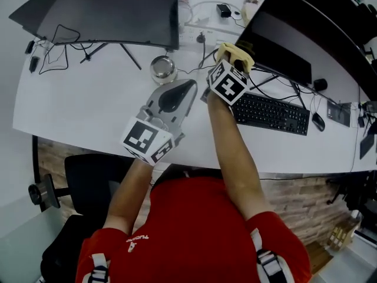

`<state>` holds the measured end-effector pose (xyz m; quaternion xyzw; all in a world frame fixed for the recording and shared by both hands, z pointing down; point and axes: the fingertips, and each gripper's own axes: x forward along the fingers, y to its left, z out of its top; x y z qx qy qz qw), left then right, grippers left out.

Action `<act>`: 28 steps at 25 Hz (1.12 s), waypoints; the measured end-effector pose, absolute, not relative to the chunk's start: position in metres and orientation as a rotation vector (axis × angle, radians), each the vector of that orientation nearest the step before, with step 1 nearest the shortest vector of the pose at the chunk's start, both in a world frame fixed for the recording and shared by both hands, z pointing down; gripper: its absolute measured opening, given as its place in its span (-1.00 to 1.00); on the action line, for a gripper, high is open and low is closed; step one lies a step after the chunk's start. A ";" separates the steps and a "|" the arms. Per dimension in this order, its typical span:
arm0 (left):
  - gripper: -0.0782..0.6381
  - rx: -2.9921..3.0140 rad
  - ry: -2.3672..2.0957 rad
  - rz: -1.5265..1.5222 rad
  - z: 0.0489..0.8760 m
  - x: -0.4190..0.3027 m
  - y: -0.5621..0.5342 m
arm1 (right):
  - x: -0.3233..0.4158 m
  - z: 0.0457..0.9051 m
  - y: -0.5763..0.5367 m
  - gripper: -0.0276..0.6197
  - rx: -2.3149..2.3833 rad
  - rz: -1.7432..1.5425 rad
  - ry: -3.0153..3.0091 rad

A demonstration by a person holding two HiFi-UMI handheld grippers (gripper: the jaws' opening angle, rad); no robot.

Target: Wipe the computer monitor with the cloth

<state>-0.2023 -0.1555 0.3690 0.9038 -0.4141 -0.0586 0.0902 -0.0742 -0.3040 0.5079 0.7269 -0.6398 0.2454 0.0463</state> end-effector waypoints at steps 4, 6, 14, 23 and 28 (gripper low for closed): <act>-0.75 2.693 -1.225 -0.166 0.372 -0.212 -0.153 | -0.075 0.484 -0.304 -0.46 2.256 0.633 -1.943; -0.75 2.700 -1.220 -0.155 0.373 -0.215 -0.151 | -0.074 0.468 -0.303 -0.46 2.276 0.572 -1.942; -0.75 2.747 -1.167 -0.181 0.365 -0.213 -0.148 | -0.075 0.394 -0.302 -0.45 2.334 0.345 -1.956; -0.75 2.782 -1.127 -0.202 0.358 -0.208 -0.149 | -0.075 0.319 -0.300 -0.44 2.401 0.136 -1.993; -0.75 2.789 -1.125 -0.208 0.354 -0.210 -0.148 | -0.075 0.280 -0.299 -0.43 2.435 0.031 -2.004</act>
